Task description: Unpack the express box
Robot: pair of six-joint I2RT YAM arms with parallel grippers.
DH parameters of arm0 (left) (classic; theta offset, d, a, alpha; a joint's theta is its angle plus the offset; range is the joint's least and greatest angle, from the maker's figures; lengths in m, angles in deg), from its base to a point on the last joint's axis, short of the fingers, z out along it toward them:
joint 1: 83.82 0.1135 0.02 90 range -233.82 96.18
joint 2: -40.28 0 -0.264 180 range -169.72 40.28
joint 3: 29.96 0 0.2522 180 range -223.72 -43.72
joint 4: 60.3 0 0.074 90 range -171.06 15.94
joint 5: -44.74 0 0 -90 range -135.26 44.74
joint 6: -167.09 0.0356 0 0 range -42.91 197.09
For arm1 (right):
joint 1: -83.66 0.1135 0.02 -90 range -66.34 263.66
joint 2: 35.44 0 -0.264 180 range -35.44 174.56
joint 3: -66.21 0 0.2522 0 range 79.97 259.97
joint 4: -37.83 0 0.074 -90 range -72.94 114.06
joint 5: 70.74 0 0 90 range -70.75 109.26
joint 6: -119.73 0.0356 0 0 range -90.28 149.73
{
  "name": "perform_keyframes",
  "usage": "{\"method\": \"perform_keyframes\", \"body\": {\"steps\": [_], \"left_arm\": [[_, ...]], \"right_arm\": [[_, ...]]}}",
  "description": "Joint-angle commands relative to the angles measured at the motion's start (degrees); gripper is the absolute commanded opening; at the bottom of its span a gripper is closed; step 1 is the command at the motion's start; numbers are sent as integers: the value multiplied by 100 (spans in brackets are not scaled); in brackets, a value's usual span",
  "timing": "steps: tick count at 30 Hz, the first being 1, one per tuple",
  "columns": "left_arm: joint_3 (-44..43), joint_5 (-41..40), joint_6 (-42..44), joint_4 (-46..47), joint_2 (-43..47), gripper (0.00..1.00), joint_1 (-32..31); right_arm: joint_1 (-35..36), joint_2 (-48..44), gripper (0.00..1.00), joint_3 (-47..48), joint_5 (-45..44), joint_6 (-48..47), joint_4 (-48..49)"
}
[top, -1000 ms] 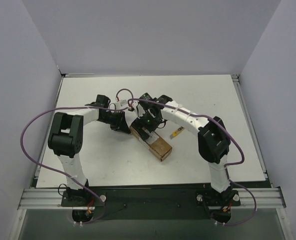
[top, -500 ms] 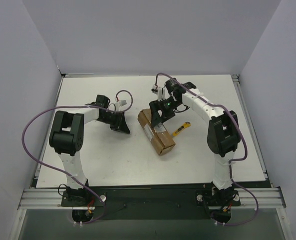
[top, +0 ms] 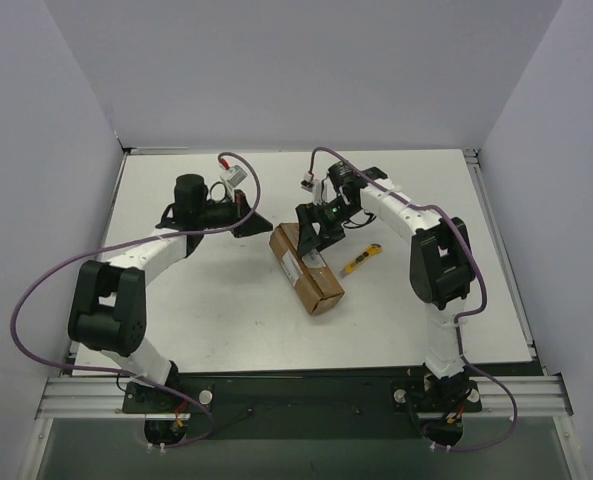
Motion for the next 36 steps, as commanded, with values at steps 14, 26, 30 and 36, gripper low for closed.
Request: {"method": "perform_keyframes", "body": {"steps": [14, 26, 30, 36], "left_arm": [[-345, 154, -565, 948, -1014, 0, -630], [-231, 5, -56, 406, -1216, 0, -647], [-538, -285, 866, -842, -1418, 0, -621], [-355, 39, 711, -566, -894, 0, -401]], "right_arm": [[-73, -110, 56, 5, 606, 585, 165], [-503, -57, 55, -285, 1176, 1289, 587], [-679, -31, 55, -409, 1598, 1552, 824], [-715, -83, 53, -365, 1336, 1465, 851]]}}
